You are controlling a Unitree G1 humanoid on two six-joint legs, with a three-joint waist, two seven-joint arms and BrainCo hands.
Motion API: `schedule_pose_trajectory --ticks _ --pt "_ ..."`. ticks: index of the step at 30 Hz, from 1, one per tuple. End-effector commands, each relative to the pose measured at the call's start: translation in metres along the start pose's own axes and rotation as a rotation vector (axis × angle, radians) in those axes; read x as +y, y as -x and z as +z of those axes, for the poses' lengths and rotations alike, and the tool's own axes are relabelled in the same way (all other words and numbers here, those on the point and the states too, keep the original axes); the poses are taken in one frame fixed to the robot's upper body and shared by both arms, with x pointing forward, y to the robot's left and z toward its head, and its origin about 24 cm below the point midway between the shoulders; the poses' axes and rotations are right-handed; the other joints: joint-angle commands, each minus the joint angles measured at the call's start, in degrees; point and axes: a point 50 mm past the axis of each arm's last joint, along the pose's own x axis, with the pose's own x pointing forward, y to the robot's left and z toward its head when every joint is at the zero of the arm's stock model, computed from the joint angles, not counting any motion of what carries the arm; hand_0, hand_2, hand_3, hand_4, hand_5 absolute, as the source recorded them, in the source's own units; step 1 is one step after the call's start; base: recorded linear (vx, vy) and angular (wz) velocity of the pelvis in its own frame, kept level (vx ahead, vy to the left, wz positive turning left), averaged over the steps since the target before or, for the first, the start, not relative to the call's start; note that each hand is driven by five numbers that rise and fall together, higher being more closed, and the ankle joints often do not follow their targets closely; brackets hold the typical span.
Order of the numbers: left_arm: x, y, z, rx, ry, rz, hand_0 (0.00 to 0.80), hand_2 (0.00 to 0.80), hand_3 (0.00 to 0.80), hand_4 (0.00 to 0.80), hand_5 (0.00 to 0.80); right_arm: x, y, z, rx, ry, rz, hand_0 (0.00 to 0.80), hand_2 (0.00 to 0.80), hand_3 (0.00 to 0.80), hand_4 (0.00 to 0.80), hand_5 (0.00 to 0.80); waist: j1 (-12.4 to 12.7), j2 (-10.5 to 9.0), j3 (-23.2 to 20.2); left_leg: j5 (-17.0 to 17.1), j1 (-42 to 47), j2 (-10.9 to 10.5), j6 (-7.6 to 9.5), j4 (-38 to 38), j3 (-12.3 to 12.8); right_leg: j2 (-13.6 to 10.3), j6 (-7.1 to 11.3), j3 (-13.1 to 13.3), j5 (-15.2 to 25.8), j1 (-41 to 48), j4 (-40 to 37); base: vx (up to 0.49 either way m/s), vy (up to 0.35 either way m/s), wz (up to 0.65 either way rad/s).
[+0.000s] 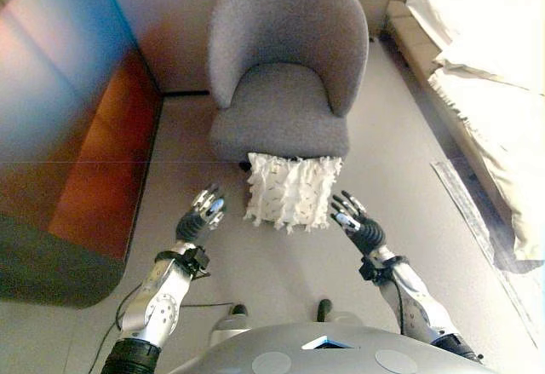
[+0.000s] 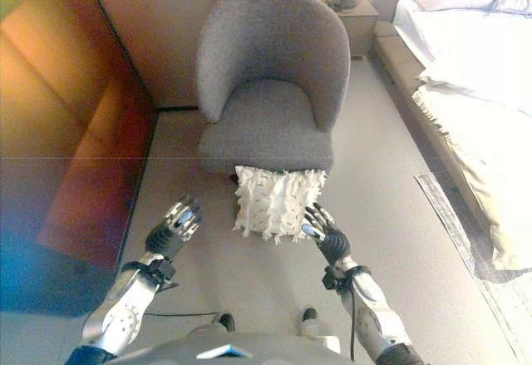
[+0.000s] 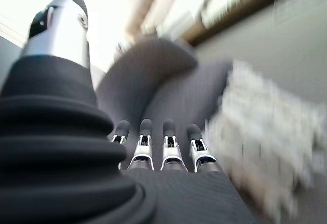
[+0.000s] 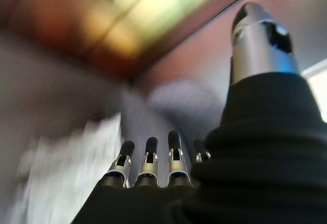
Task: Pick up the cushion and take it to the sofa
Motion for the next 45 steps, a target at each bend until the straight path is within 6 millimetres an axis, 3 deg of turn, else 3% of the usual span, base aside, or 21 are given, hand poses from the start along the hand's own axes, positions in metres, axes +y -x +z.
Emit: schedule_pose_trajectory --ticks 1,5,8,15,31,33,36,38,40,41,42,45 --pt "-0.047 -0.024 0.013 -0.031 0.281 -0.377 0.0 0.0 0.0 0.0 0.0 0.048 -0.028 0.021 -0.148 -0.318 0.416 0.0 0.0 0.0 0.0 0.0 1.44 -1.02 1.85 -4.75 0.75 -1.75 2.51 0.34 1.68 -0.87 2.12 -4.11 -4.25 2.59 1.25 0.0 0.0 0.0" --pt "-0.058 -0.03 0.002 -0.045 0.621 -0.513 0.0 0.0 0.0 0.0 0.0 0.058 -0.032 0.015 -0.192 -0.569 0.548 0.0 0.0 0.0 0.0 0.0 1.09 -0.69 0.48 -5.27 1.16 -1.61 2.34 0.34 2.53 -1.02 2.43 -4.19 -4.36 2.76 1.12 0.019 0.009 0.0" --pt "-0.058 -0.032 0.0 -0.092 0.712 -0.53 0.0 0.0 0.0 0.0 0.0 0.052 -0.034 0.007 -0.198 -0.638 0.502 0.0 0.0 0.0 0.0 0.0 1.09 -0.64 -0.2 -5.5 1.31 -1.56 2.29 0.34 2.79 -1.08 2.35 -4.16 -4.5 2.79 1.13 0.025 0.009 0.0" --pt "-0.056 -0.023 -0.005 -0.128 0.727 -0.539 0.0 0.0 0.0 0.0 0.0 0.051 -0.022 -0.001 -0.215 -0.634 0.535 0.0 0.0 0.0 0.0 0.0 1.11 -0.9 -0.03 -5.54 1.19 -1.83 2.64 0.4 2.69 -0.84 2.02 -3.4 -4.46 2.67 1.18 0.0 0.0 0.0" --pt "-0.057 -0.024 -0.003 -0.123 0.73 -0.511 0.0 0.0 0.0 0.0 0.0 0.052 -0.02 -0.004 -0.187 -0.603 0.514 0.0 0.0 0.0 0.0 0.0 0.96 -1.0 -0.74 -5.43 1.08 -2.1 2.75 0.34 2.35 -0.66 1.92 -3.42 -4.12 2.53 0.96 0.003 0.0 0.0" --pt "-0.054 -0.024 -0.003 -0.117 0.691 -0.476 0.0 0.0 0.0 0.0 0.0 0.049 -0.02 -0.003 -0.182 -0.573 0.488 0.0 0.0 0.0 0.0 0.0 0.91 -1.01 -0.73 -5.4 1.08 -2.13 2.75 0.34 2.34 -0.65 1.9 -3.37 -4.08 2.47 0.98 0.0 0.0 0.0" --pt "-0.041 -0.025 -0.001 -0.122 0.489 -0.33 0.0 0.0 0.0 0.0 0.0 0.046 -0.021 -0.002 -0.175 -0.487 0.436 0.0 0.0 0.0 0.0 0.0 0.97 -0.95 -0.54 -5.27 1.0 -2.14 2.7 0.34 2.19 -0.68 1.91 -3.45 -3.99 2.4 0.97 0.0 0.0 0.0" --pt "-0.022 -0.024 0.011 -0.146 0.17 -0.135 0.0 0.0 0.0 0.0 0.0 0.038 -0.022 0.002 -0.163 -0.328 0.334 0.0 0.0 0.0 0.0 0.0 1.07 -0.89 -0.42 -5.05 0.84 -2.17 2.58 0.34 1.95 -0.67 2.0 -3.56 -3.89 2.28 1.05 0.0 0.0 0.0" --pt "-0.008 -0.023 0.029 -0.185 -0.243 0.069 0.0 0.0 0.0 0.0 0.0 0.025 -0.023 0.011 -0.146 -0.011 0.129 0.0 0.0 0.0 0.0 0.0 1.15 -0.9 -0.05 -4.85 0.81 -2.3 2.49 0.34 1.4 -0.63 2.08 -3.63 -3.9 2.35 1.07 0.0 0.0 0.0" --pt "-0.004 -0.022 0.036 -0.191 -0.365 0.114 0.0 0.0 0.0 0.0 0.0 0.018 -0.023 0.015 -0.137 0.081 0.06 0.0 0.0 0.0 0.0 0.0 1.21 -0.95 -0.09 -4.67 0.52 -2.33 2.5 0.34 1.18 -0.6 2.02 -3.62 -3.84 2.15 1.05 0.0 0.0 0.0" --pt "0.003 -0.021 0.044 -0.189 -0.484 0.18 0.0 0.0 0.0 0.0 0.0 0.011 -0.022 0.022 -0.125 0.278 -0.017 0.0 0.0 0.0 0.0 0.0 1.2 -1.02 0.06 -4.53 0.36 -2.36 2.52 0.34 0.91 -0.55 1.99 -3.54 -3.84 2.07 1.08 -0.02 -0.005 0.06" --pt "0.013 -0.018 0.052 -0.173 -0.479 0.275 0.0 0.0 0.0 0.0 0.0 0.002 -0.018 0.032 -0.109 0.441 -0.101 0.0 0.0 0.0 0.0 0.0 1.11 -1.28 0.48 -4.3 0.04 -2.4 2.6 0.34 0.6 -0.49 1.96 -3.23 -3.76 1.8 1.16 -0.014 -0.004 0.04"
